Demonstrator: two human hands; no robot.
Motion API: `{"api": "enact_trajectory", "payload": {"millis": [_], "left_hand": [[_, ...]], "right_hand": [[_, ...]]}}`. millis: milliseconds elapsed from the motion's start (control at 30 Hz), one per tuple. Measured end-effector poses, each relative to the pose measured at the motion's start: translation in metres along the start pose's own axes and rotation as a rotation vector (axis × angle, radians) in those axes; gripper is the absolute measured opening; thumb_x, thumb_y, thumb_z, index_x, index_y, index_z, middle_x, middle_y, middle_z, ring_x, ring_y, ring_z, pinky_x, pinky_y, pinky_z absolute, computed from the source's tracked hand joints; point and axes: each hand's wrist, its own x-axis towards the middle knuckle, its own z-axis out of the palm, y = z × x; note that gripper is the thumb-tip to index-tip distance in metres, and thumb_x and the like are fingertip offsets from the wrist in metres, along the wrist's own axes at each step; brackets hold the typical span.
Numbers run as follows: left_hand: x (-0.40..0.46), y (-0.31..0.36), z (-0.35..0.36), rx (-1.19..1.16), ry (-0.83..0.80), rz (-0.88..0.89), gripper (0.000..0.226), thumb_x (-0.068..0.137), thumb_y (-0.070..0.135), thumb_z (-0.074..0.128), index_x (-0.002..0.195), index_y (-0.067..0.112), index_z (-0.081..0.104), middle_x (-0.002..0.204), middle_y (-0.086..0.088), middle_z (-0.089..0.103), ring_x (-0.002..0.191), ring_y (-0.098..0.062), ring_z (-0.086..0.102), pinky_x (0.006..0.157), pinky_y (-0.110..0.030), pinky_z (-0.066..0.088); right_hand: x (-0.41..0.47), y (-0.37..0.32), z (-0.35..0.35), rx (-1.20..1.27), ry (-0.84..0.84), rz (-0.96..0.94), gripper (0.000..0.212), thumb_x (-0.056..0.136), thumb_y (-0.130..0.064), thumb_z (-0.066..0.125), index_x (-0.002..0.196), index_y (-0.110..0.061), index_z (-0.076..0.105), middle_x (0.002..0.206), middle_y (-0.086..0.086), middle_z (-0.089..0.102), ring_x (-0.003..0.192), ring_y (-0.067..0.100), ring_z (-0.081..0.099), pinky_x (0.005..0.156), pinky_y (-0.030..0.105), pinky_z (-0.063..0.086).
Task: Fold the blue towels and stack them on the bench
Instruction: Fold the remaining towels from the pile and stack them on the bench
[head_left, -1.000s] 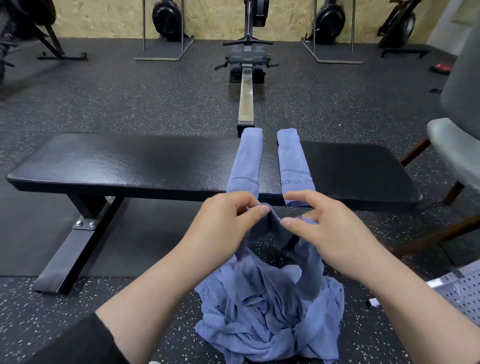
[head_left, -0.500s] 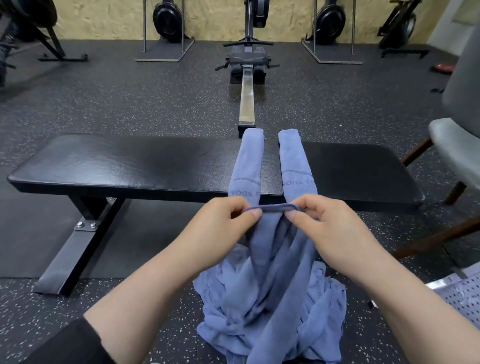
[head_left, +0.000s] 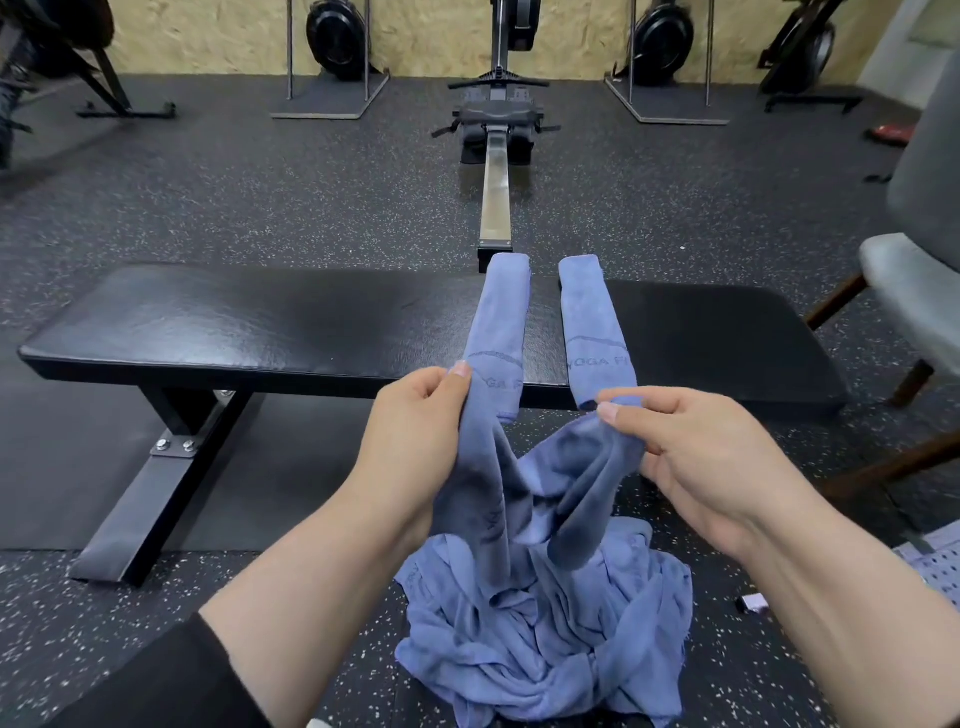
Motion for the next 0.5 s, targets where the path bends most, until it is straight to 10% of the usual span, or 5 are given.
{"api": "enact_trajectory", "payload": {"millis": [500], "left_hand": [[-0.015,0.004,0.013,0.158,-0.013,0.146,0.035,0.096,0.032,0.065,0.075,0.005,0.066,0.061,0.004,0.053,0.058,-0.007,0.041,0.057,-0.023,0.037]], "right_hand": [[-0.006,0.003,0.015,0.036,-0.050,0.049,0.014,0.093,-0.004,0.069,0.106,-0.003,0.074,0.103,0.018,0.077,0.087,0.021,0.070,0.089,0.038,0.055]]}}
